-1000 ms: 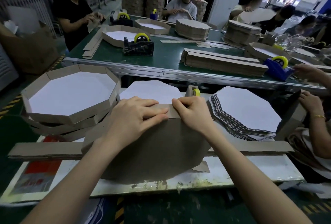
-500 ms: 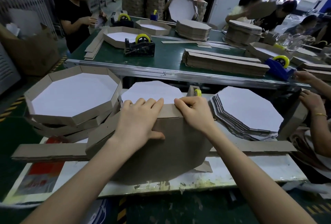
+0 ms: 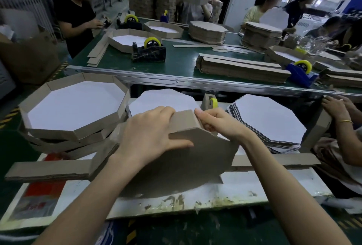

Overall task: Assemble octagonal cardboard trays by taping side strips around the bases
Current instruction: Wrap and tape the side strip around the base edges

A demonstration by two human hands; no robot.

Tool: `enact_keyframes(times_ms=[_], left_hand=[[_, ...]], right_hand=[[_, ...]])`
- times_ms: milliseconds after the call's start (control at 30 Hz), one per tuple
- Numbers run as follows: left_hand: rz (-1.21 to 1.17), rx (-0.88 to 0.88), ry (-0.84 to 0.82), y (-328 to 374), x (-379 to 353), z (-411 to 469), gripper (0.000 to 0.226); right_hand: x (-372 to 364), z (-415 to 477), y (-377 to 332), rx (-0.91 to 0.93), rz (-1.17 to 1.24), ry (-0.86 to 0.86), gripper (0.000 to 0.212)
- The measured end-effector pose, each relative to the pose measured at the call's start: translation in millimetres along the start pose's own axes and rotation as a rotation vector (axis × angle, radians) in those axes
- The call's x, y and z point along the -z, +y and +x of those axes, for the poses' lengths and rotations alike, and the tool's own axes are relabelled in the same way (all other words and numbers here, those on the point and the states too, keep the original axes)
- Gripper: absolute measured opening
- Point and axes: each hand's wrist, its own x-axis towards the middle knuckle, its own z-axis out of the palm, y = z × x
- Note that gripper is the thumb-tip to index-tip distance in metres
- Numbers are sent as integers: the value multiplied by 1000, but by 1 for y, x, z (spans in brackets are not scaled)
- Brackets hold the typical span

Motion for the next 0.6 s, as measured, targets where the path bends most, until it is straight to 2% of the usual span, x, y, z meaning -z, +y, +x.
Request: enact_keyframes(times_ms=[100, 200, 300, 367, 500, 600], left_hand=[[-172, 105, 10, -24, -5, -17, 86], [-330, 233, 21, -49, -15, -40, 84], [-498, 314, 48, -69, -21, -59, 82], [-543, 301, 36, -76, -19, -66, 78], [-455, 193, 54, -69, -10, -60, 85], [-464, 132, 62, -63, -9, -55, 77]], right_hand=[[12, 4, -13, 5, -140, -52, 58], [21, 7, -28, 30, -163, -23, 37], [17, 13, -41, 70, -170, -44, 31], [6, 18, -46, 75, -209, -81, 25], [-13, 24, -47, 80, -226, -126, 23], [-22, 26, -46, 93, -210, -132, 22]])
